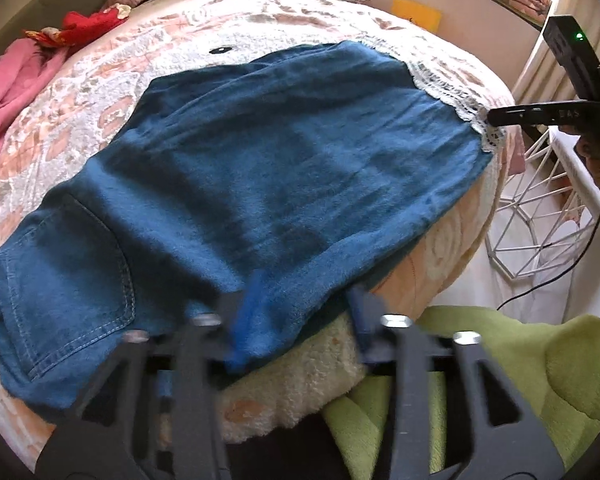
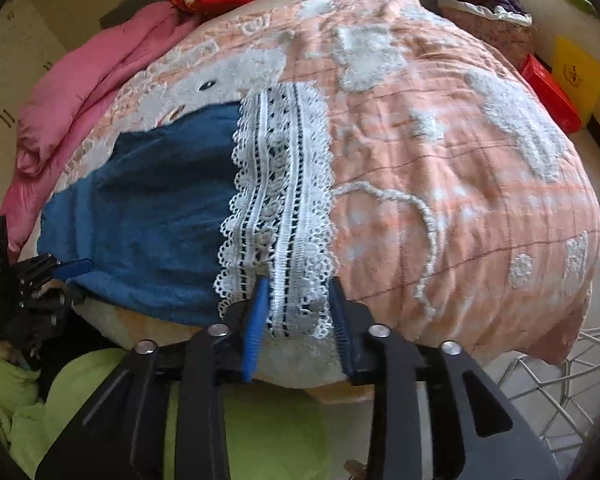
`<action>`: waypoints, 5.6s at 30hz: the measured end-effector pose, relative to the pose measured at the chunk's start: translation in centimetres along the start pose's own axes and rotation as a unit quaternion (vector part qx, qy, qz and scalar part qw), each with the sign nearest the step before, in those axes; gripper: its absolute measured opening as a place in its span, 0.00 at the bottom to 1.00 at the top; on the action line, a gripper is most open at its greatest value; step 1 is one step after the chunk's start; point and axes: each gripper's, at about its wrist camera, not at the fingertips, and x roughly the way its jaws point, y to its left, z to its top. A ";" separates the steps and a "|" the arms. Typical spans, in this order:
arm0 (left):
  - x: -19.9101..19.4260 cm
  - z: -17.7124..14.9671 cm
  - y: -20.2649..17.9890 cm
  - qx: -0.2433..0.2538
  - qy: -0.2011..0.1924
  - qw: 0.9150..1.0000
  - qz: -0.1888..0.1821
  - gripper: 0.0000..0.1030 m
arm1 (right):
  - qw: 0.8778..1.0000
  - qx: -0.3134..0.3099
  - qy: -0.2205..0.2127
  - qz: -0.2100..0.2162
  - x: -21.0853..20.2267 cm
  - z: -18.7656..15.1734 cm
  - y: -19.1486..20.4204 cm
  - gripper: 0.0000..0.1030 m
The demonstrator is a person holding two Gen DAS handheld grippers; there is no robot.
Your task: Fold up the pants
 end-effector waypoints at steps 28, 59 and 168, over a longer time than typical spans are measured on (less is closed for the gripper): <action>6.1 11.9 13.8 -0.136 -0.009 0.991 -0.001 0.61 | 0.998 -0.029 -0.054 0.020 5.1 13.1 -1.1 0.51; 6.6 13.1 15.8 -0.194 -0.062 0.979 -0.012 0.17 | 0.995 -0.056 -0.080 -0.001 10.2 17.8 -1.3 0.42; -3.3 3.9 6.5 -0.169 -0.073 0.976 0.113 0.92 | 0.982 -0.120 -0.146 -0.027 0.3 4.8 8.0 0.95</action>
